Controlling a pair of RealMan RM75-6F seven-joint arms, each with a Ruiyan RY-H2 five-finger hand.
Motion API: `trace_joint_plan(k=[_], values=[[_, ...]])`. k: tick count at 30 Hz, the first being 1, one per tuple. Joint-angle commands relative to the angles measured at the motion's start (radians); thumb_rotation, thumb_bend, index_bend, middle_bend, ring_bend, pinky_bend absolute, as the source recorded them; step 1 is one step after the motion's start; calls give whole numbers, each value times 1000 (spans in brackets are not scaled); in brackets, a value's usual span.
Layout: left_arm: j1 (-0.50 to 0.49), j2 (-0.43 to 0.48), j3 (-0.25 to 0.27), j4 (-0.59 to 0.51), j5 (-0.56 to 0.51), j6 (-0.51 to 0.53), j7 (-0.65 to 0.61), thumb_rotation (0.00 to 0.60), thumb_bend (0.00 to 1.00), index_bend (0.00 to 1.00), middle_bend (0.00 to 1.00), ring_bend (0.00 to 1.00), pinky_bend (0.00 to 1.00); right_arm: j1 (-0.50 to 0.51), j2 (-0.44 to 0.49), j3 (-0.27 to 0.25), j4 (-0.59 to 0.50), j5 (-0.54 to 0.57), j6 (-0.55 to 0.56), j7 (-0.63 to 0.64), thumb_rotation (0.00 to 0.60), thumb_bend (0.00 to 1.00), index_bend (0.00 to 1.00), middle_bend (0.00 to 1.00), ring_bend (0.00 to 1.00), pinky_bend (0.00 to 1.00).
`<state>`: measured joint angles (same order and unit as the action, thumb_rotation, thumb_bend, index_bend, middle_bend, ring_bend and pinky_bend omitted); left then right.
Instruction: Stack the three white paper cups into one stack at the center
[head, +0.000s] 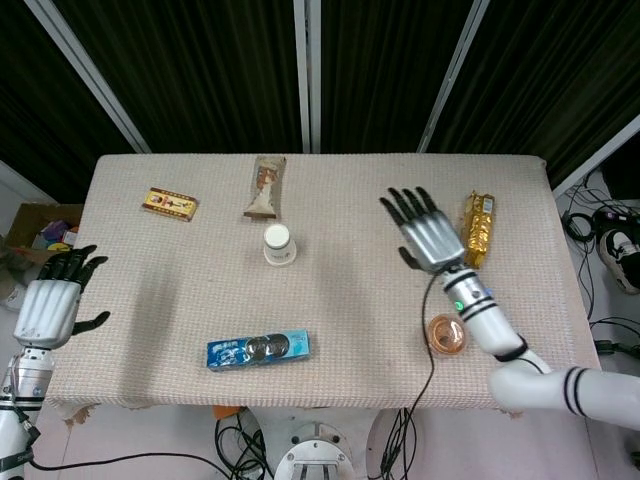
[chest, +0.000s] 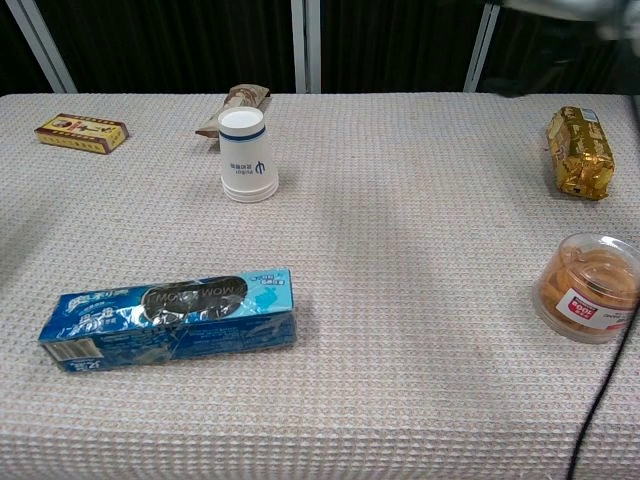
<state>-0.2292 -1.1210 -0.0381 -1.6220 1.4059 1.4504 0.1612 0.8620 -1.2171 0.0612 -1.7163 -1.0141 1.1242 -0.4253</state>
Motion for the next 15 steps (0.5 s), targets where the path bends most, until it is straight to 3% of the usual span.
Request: trace_joint_plan(k=[1,4,9,15], values=[[39,-6,-13,32,-26,42,-12,600,122,218,123,117,156,-298,170,-171,-67,-222,269,217,600,322,0,11,0,0],[73,-5,-9,27,-39,70,-25,600,121,219,123,117,156,-417,172,-212,-4,-297,366,343,600,322,0,10,0,0],[130,-3,26,6,-24,109,-17,600,122,219,123,117,154,-562,127,-237,124,-375,484,499,600,323,0,10,0,0],[195,-26,57,7,13,177,-2,600,123,219,123,117,152,-638,81,-229,236,-443,523,583,600,322,0,10,0,0]])
